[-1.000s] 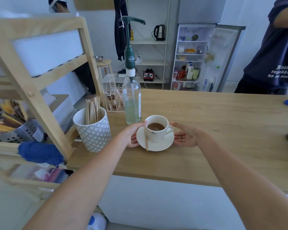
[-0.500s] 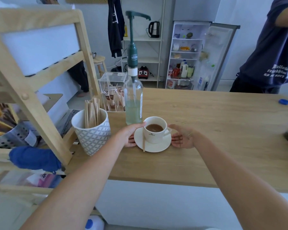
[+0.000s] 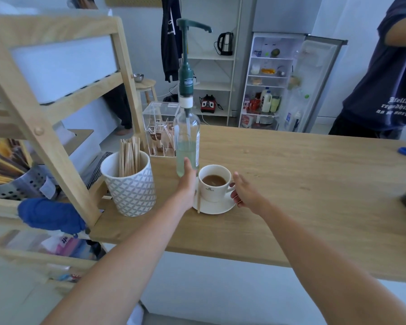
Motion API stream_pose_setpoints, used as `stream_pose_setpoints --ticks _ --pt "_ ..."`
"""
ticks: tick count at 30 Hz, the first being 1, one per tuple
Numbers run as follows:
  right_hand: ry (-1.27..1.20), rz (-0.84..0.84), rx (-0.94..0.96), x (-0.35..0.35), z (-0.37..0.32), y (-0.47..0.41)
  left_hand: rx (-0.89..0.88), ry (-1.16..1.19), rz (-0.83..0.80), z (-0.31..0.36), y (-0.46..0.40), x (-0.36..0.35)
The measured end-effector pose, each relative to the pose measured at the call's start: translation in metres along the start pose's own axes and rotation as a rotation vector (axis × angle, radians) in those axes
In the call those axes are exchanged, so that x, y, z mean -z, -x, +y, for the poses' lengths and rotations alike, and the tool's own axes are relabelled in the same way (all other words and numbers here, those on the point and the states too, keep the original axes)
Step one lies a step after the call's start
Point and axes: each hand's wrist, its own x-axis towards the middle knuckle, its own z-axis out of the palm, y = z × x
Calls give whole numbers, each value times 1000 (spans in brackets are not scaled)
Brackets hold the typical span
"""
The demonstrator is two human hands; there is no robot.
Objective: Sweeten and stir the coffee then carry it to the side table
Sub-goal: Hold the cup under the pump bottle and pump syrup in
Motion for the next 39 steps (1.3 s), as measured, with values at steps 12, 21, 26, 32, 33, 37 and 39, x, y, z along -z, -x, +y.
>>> stream_pose_setpoints --ticks 12,21,26,32,33,37,39 --pt "3 -51 58 -1 2 3 54 214 -45 1 5 -8" --pt "-4 -46 156 18 -58 18 -50 175 -82 55 21 -8" --pt "-27 16 235 28 -109 26 -144 80 -83 107 32 -10" --pt "-63 73 294 36 -160 38 -188 -86 -83 163 51 -5" --pt "-62 75 299 37 -169 39 -204 -112 -77 171 53 -4" --pt "-69 77 305 40 -195 43 -241 -152 -54 192 55 -6" --pt "-70 75 313 41 -205 45 -257 -154 -41 201 53 -7"
